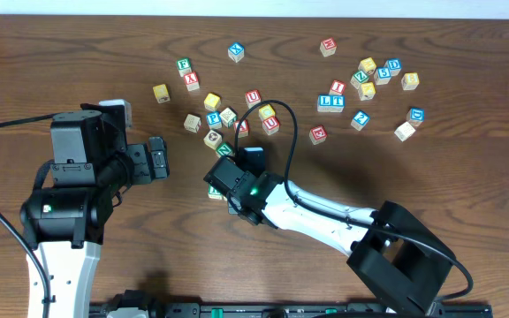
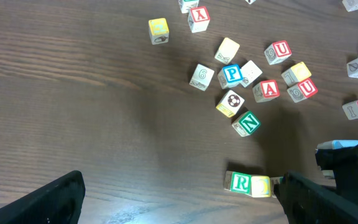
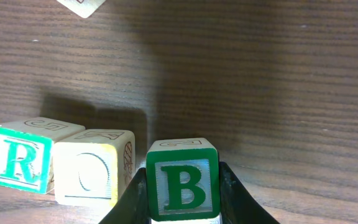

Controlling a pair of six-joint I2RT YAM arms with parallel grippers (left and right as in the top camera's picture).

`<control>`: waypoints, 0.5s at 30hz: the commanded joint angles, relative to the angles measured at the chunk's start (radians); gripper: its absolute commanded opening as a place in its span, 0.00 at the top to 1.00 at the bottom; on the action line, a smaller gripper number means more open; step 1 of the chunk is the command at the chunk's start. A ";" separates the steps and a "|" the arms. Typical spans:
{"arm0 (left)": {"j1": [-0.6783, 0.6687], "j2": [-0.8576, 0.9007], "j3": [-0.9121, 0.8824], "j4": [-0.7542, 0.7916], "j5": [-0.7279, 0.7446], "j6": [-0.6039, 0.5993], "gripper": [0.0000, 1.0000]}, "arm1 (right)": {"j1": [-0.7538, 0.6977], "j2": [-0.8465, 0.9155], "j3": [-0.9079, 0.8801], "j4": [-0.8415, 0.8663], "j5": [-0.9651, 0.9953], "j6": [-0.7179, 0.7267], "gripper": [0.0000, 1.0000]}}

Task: Spell out ROBOT
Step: 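Lower the B block to the right of the O block and adjust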

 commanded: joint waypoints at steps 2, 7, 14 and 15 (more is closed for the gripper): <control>0.005 0.001 0.021 -0.002 0.013 0.006 0.01 | 0.009 0.003 -0.010 -0.002 0.029 0.020 0.99; 0.005 0.001 0.021 -0.002 0.013 0.006 0.01 | 0.009 0.003 -0.010 -0.001 0.031 0.020 0.99; 0.005 0.001 0.021 -0.002 0.013 0.006 0.01 | 0.009 0.003 -0.014 -0.001 0.031 0.021 0.99; 0.005 0.001 0.021 -0.002 0.013 0.006 0.01 | 0.009 0.003 -0.017 -0.001 0.031 0.031 0.99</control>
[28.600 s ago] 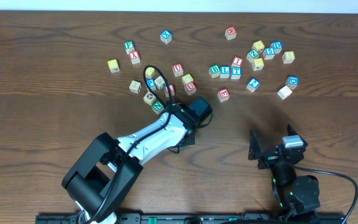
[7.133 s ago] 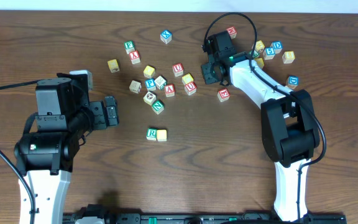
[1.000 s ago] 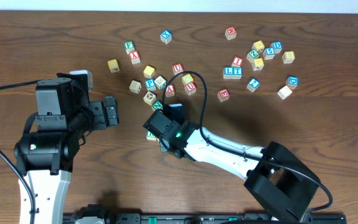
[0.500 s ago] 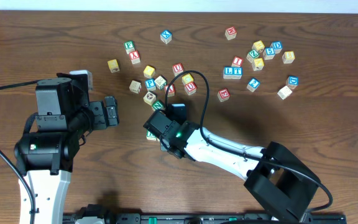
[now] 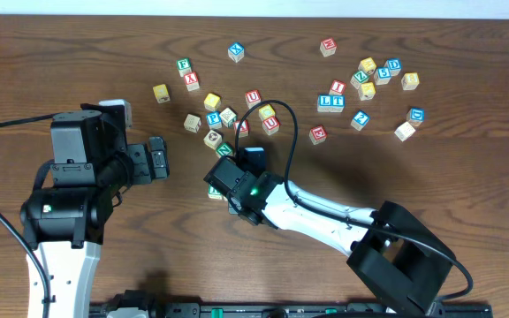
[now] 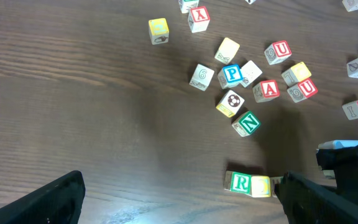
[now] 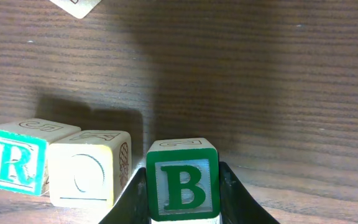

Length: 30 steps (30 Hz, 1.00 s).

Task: Spell out ROBOT
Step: 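Lower the B block to the right of the O block and adjust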

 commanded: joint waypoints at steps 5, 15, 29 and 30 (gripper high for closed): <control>0.005 0.001 0.021 -0.002 0.013 0.006 0.01 | 0.009 0.003 -0.024 0.005 0.024 0.037 0.98; 0.005 0.001 0.021 -0.002 0.013 0.006 0.01 | 0.013 0.003 -0.025 0.018 0.024 0.037 0.93; 0.005 0.001 0.021 -0.002 0.013 0.006 0.01 | 0.013 0.003 -0.025 0.023 0.023 0.037 0.55; 0.005 0.001 0.021 -0.002 0.013 0.006 0.01 | 0.013 0.003 -0.025 0.023 0.023 0.037 0.55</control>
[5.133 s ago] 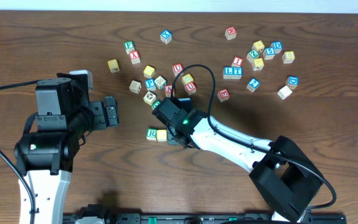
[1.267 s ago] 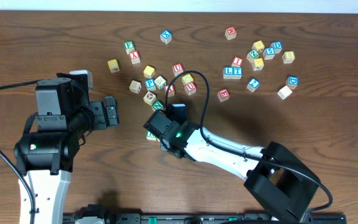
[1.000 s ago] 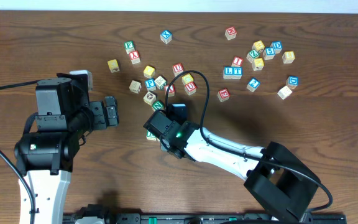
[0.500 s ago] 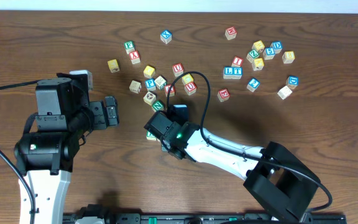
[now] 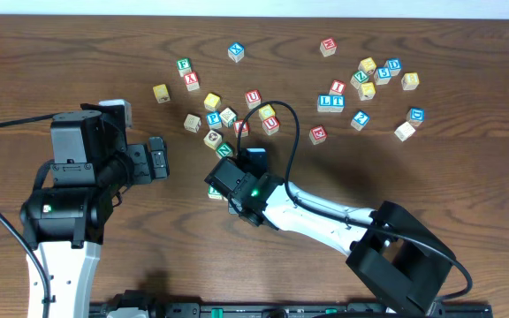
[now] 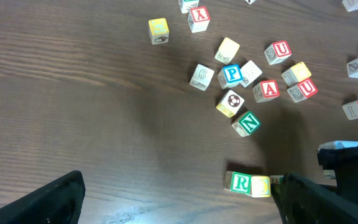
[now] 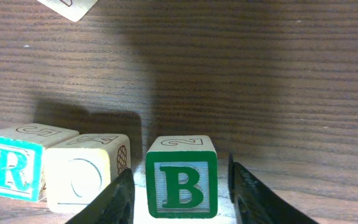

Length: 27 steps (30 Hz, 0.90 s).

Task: Spell out ROBOT
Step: 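Lower the B block to the right of the O block and adjust, then open the right gripper and move it back to the far pile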

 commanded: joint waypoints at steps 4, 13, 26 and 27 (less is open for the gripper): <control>0.005 0.001 0.021 -0.002 0.013 0.006 0.02 | 0.012 0.003 -0.010 0.003 0.020 0.005 0.55; 0.005 0.001 0.021 -0.002 0.013 0.006 0.01 | 0.011 0.000 -0.007 0.003 0.036 -0.029 0.45; 0.005 0.001 0.021 -0.002 0.013 0.006 0.01 | 0.005 -0.119 -0.001 -0.026 0.118 -0.072 0.38; 0.005 0.001 0.021 -0.002 0.013 0.006 0.01 | 0.005 -0.130 -0.001 -0.029 0.127 -0.073 0.37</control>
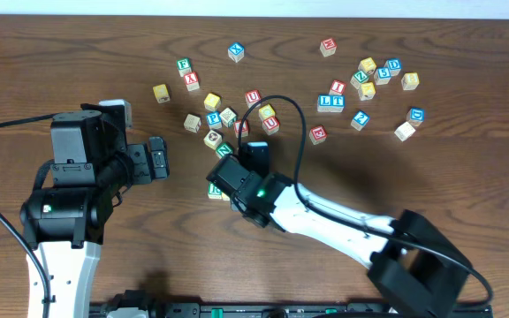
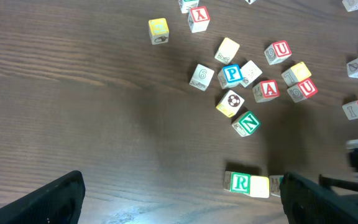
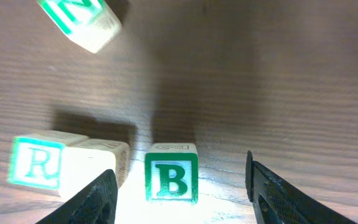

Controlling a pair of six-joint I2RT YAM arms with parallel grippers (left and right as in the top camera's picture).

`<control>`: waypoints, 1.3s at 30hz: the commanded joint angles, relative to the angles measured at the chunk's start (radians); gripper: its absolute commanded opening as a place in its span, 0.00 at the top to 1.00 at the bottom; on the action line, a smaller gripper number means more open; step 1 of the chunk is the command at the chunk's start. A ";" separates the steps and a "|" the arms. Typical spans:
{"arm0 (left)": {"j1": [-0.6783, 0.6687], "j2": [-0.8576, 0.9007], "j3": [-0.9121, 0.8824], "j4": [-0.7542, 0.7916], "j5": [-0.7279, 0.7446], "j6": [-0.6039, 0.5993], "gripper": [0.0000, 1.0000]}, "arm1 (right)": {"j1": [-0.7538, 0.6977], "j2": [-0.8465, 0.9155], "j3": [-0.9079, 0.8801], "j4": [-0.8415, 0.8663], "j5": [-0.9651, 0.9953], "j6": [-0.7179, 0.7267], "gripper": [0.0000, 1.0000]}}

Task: Spell out ROBOT
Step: 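Open the right gripper and move it back to the far pile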

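Observation:
Three letter blocks stand in a row on the wooden table: a green R [image 3: 36, 163], a pale yellow O [image 3: 89, 171] and a green B [image 3: 171, 180]. B stands a small gap to the right of O. My right gripper [image 3: 180, 202] is open above B, its fingers wide on either side and touching nothing. From the left wrist view the R [image 2: 240, 183] and O [image 2: 260, 186] show, with B mostly hidden behind a finger. My left gripper [image 2: 179, 205] hangs open and empty, left of the row. Overhead, the right gripper [image 1: 237, 190] covers most of the row.
A green N block [image 3: 79, 18] lies just behind the row. A cluster of loose blocks [image 1: 228, 115] sits beyond it, with P, A and U among them. More blocks [image 1: 369, 79], including a joined L and T [image 1: 330, 101], are scattered at the back right.
My right gripper has drawn up and back from the B block and its fingers stand wider apart. B stays on the table beside O. The left arm has not moved.
My right gripper was shut on the B block, held just right of R and O, and stayed so at the second moment. Then its fingers had parted from B, leaving it on the table. Now the gripper is higher and wide open over the R-O-B row.

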 commanded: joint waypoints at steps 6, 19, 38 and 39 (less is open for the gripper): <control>0.005 0.001 0.021 -0.002 0.013 0.006 0.01 | -0.001 -0.100 0.001 -0.011 0.123 -0.060 0.32; 0.005 0.001 0.021 -0.002 0.013 0.006 0.01 | -0.185 -0.125 0.015 -0.053 0.125 -0.241 0.27; 0.005 0.001 0.021 -0.002 0.013 0.006 0.01 | -0.591 -0.124 0.105 -0.112 -0.007 -0.247 0.30; 0.005 0.001 0.021 -0.002 0.013 0.006 0.01 | -0.594 -0.124 0.105 -0.120 -0.008 -0.249 0.30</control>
